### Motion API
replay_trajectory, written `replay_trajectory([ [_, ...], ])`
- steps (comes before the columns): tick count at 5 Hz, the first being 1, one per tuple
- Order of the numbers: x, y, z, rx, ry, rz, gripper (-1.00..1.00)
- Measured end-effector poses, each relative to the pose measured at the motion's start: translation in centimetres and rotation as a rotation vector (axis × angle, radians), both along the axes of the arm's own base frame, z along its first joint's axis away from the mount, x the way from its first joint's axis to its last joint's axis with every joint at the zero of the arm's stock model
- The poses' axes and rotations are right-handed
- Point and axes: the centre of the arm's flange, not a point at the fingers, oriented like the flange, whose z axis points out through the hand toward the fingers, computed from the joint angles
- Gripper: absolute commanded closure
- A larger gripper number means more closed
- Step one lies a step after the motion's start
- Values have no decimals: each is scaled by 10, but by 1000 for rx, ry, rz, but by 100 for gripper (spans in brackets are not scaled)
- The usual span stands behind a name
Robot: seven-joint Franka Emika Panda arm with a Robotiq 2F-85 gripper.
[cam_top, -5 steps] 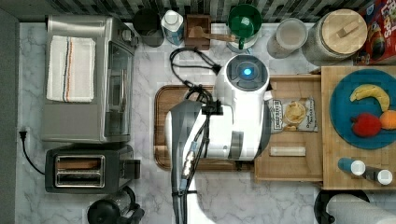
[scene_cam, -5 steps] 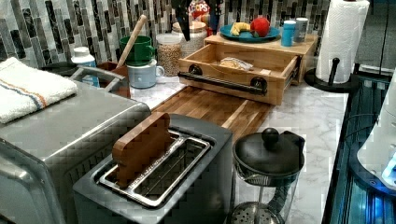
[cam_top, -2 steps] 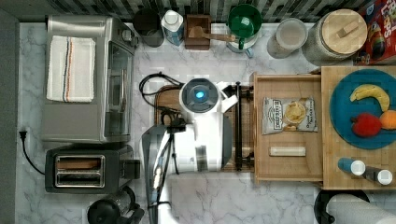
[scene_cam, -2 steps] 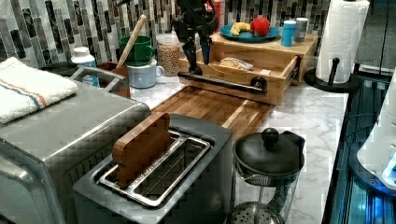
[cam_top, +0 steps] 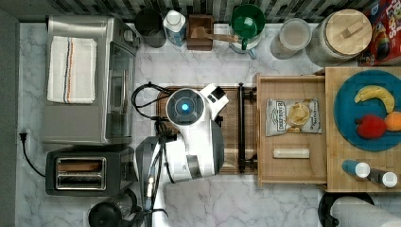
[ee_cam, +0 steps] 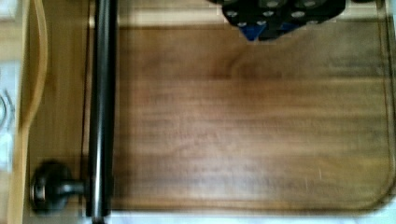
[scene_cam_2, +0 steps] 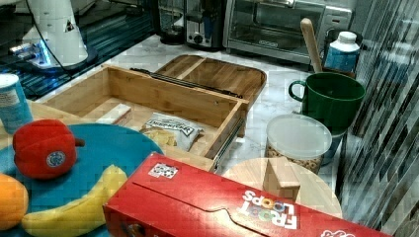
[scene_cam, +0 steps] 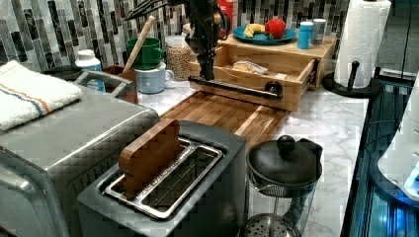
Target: Close the drawer.
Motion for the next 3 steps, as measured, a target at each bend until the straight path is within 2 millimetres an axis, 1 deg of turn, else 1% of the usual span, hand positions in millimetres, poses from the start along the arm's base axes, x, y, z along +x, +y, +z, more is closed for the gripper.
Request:
replay_trajectory([
  [1,4,-9,-12,-8,-41,67,100],
  [2,5,-19,-34,7,2,74,100],
  [3,2,-31,-60,20,26,44,100],
])
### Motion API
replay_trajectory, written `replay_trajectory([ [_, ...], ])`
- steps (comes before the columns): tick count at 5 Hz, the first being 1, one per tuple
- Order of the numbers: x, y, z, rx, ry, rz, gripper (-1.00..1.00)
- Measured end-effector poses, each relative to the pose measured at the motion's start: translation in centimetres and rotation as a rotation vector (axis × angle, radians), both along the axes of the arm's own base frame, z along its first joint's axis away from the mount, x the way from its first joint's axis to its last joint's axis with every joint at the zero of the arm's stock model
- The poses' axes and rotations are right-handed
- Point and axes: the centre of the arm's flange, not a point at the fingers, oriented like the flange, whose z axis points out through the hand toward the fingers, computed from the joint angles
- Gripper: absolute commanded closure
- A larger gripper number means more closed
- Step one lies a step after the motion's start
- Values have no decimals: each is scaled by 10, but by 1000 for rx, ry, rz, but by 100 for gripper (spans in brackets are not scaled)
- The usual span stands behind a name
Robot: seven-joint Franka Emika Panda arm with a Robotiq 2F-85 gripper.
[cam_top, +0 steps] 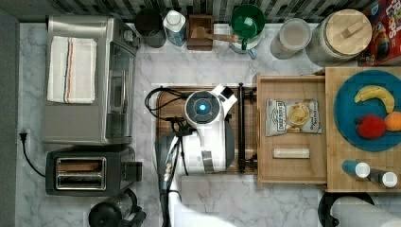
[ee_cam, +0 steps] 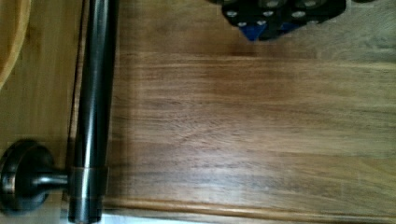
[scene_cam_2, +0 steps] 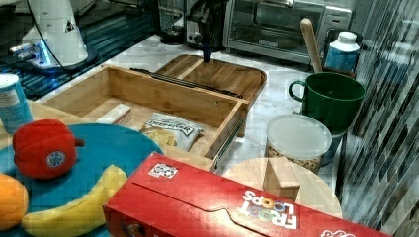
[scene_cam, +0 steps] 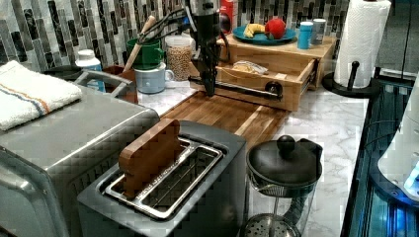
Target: Close the drawer.
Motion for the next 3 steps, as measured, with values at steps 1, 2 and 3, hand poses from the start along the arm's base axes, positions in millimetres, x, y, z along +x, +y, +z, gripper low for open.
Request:
replay_trajectory([
  [1,-8,-20,-19,7,38,16,100],
  [2,-19,-44,-31,14,72,30,100],
  [3,-24,-65,-38,2,91,26,100],
])
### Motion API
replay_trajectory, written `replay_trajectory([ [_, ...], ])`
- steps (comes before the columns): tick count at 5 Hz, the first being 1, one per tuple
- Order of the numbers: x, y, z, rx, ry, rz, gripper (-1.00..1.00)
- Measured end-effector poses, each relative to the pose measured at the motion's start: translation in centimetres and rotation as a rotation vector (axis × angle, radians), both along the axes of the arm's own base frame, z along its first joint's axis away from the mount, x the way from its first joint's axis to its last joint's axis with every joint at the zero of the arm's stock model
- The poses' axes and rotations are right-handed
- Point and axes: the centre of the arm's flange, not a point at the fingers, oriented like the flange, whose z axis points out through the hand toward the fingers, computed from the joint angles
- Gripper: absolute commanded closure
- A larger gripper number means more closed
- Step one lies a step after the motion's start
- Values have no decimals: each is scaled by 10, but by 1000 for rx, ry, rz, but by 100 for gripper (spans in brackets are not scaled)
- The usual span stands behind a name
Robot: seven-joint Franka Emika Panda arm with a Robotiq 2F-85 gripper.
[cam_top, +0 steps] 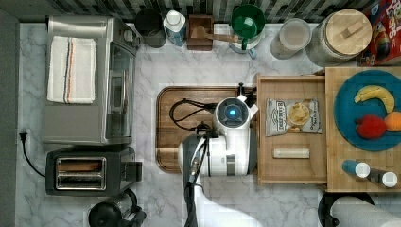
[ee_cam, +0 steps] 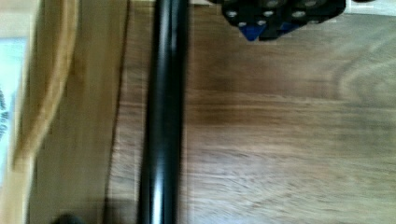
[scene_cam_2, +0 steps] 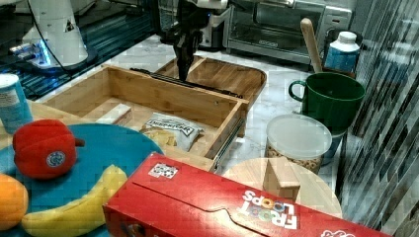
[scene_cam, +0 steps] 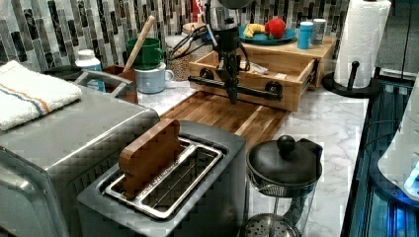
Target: Close the drawer.
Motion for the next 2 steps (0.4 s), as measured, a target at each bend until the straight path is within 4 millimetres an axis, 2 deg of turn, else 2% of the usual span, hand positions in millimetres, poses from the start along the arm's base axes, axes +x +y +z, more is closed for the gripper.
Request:
replay_trajectory([
  [2,-1,-31,-4,20,-12,-40,100],
])
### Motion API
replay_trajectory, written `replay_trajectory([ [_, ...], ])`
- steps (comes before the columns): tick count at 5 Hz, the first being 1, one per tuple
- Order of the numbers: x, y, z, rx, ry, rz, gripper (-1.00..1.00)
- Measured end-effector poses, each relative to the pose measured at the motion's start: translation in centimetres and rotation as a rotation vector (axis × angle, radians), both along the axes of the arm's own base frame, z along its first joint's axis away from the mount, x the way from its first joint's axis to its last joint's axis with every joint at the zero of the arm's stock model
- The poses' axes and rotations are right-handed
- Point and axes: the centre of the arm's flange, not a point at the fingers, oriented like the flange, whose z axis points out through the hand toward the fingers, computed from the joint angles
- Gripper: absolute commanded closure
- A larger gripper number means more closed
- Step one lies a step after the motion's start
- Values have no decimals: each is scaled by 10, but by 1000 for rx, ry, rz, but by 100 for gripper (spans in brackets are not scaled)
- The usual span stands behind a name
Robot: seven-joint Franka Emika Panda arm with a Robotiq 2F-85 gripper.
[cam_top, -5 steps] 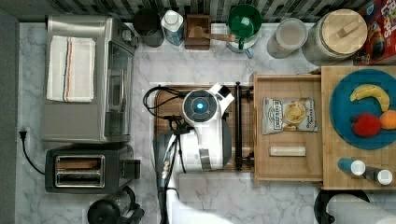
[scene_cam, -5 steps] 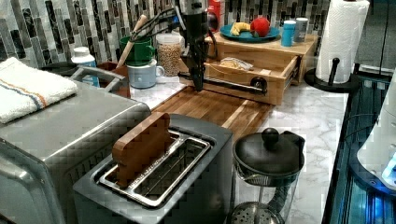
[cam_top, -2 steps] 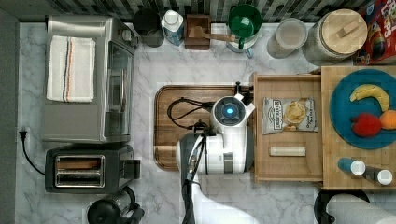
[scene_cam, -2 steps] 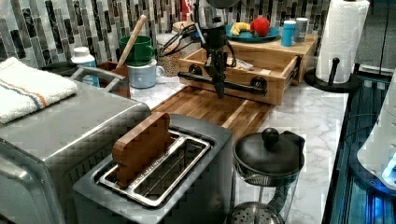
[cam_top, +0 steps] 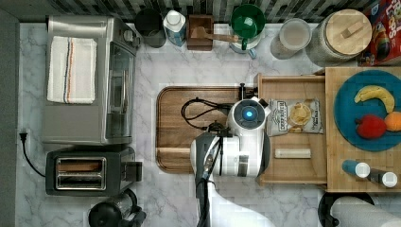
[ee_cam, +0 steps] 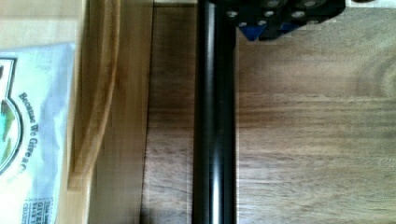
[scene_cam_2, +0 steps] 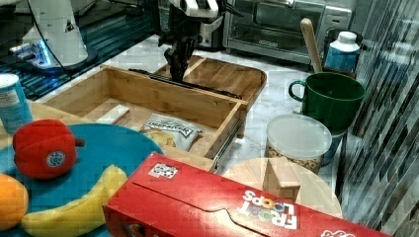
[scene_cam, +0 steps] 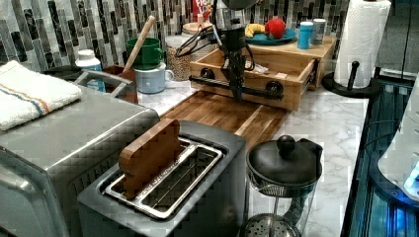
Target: Close the drawer.
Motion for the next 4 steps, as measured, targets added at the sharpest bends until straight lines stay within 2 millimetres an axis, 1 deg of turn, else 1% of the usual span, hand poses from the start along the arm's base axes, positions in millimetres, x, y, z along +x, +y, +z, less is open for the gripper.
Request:
replay_trajectory([
  [2,4,-12,-1,39,2,174,100],
  [3,9,-26,-4,54,-31,153,100],
  [4,11,-51,-4,60,-37,157,100],
])
